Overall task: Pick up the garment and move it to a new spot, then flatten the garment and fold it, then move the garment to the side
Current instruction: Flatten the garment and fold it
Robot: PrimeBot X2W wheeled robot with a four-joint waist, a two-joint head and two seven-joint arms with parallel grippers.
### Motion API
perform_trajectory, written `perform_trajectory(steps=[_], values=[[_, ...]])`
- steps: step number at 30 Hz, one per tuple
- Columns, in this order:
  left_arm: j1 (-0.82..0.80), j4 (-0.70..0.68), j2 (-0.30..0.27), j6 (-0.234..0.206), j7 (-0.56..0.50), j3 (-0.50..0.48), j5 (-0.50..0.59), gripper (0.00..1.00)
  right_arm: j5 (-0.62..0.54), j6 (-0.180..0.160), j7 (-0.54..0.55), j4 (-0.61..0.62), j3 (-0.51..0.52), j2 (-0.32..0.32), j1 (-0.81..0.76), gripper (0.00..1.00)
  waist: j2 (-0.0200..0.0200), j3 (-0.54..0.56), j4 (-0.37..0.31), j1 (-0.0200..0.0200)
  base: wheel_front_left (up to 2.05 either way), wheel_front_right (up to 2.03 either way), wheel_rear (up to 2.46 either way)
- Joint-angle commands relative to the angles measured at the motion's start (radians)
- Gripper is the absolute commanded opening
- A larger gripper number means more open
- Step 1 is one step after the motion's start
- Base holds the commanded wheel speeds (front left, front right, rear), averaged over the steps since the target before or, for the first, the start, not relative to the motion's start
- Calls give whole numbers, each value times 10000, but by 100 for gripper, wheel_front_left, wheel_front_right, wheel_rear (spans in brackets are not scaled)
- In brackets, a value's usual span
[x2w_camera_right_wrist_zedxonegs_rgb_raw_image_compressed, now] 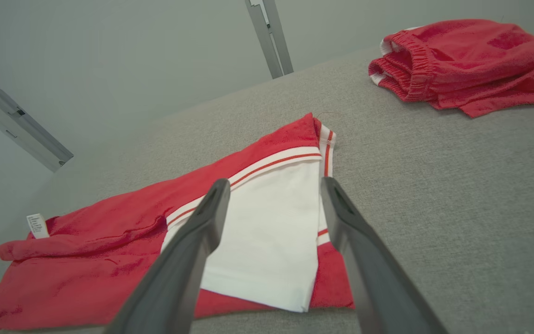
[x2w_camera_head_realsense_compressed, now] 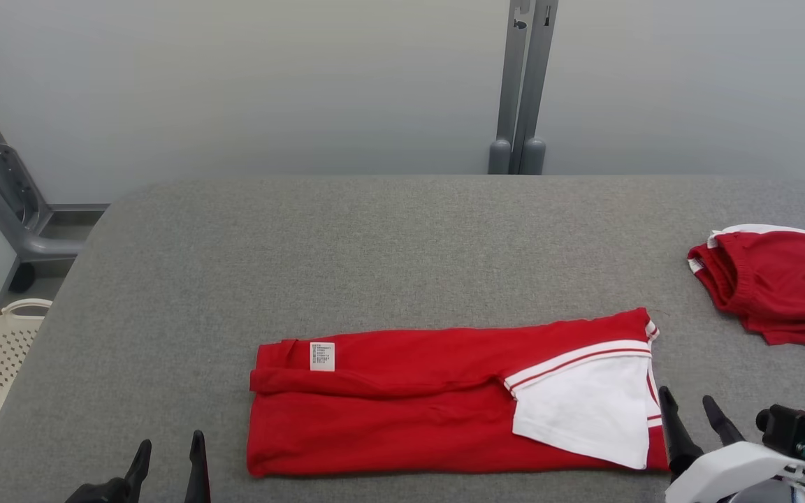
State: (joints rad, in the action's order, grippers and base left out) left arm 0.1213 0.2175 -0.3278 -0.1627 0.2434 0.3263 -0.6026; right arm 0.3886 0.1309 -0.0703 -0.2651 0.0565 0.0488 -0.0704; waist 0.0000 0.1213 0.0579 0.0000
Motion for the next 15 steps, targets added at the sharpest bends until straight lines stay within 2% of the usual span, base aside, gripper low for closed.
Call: perform_trajectory(steps=[1,8,12,15], values=[[-200,-11,-5,21,7,40,114,100,-39,-3,441,-79,374,24,256,100,0,-18,21,0,0,0,0],[-372,-67,14,-70,-27,152,204,100,-1192,-6,3251,-250,2004,43,1618,100,0,-263,23,0,0,0,0],[-522,-93,56,-98,-32,192,233,100,-2404,-2,4684,-621,2367,24,2492,100,0,-480,151,0,0,0,0],[-660,-105,105,-103,-17,232,246,100,-2904,-2,5552,-1010,2408,24,2954,100,0,-654,292,0,0,0,0]])
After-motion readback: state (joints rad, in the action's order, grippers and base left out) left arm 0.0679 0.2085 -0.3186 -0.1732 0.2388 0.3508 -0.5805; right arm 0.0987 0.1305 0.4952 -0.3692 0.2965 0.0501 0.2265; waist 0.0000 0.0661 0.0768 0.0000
